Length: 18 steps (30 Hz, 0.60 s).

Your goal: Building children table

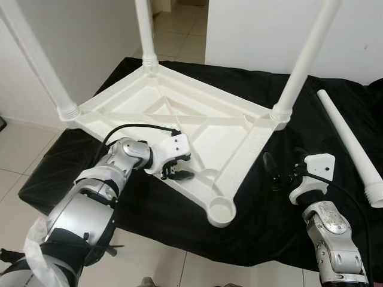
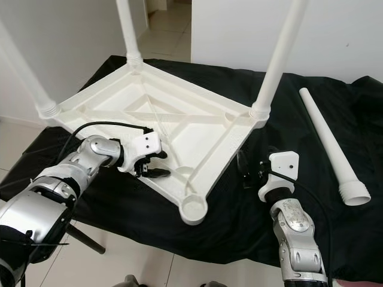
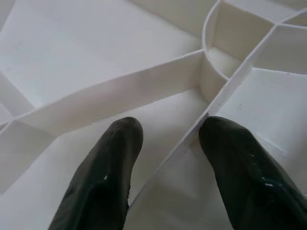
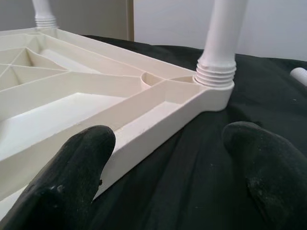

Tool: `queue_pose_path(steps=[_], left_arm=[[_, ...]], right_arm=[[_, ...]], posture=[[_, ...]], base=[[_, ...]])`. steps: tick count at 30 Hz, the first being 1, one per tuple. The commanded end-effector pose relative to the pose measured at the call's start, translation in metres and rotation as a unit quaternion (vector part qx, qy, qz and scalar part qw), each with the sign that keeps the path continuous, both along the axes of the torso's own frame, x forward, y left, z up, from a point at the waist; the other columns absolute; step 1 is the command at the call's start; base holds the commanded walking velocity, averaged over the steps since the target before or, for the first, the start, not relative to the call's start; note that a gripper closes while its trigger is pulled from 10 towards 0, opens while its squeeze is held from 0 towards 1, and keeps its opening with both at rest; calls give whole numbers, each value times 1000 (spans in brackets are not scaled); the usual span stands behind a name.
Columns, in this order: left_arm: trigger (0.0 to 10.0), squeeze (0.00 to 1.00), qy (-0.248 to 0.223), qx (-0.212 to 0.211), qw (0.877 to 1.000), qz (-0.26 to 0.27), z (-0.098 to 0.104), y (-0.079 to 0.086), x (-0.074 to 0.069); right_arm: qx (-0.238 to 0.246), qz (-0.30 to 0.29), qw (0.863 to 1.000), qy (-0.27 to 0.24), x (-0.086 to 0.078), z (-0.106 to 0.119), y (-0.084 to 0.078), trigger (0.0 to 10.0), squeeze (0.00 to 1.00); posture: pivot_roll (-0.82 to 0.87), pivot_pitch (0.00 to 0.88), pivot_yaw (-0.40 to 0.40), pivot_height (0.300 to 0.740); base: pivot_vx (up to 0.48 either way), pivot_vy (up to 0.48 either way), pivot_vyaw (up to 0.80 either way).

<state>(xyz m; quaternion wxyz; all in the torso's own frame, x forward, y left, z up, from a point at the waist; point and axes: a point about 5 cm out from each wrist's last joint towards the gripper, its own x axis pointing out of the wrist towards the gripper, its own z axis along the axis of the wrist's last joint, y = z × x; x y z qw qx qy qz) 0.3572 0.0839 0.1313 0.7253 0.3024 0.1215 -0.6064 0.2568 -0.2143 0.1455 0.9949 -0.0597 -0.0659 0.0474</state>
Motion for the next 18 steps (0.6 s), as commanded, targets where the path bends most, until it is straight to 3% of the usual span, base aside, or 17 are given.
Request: queue_pose_path(steps=[1,10,18], left_arm=[[0,0,71,29,997,8,-38,6,-17],[0,0,77,17,997,-9,-41,-4,-22],[0,0,71,-21,997,-36,-37,-21,-26]], right_arm=[[-2,-2,1000,-1,0,2,-2,10000,0],[-1,-4,1000,-3,2,3,-2,10000,0],[7,-11,1000,-7,5,3,0,10000,0]], posture=[[-169,80,33,740],[-166,76,37,740],[-160,61,39,740]], base=[[0,0,0],[0,0,0],[0,0,0]])
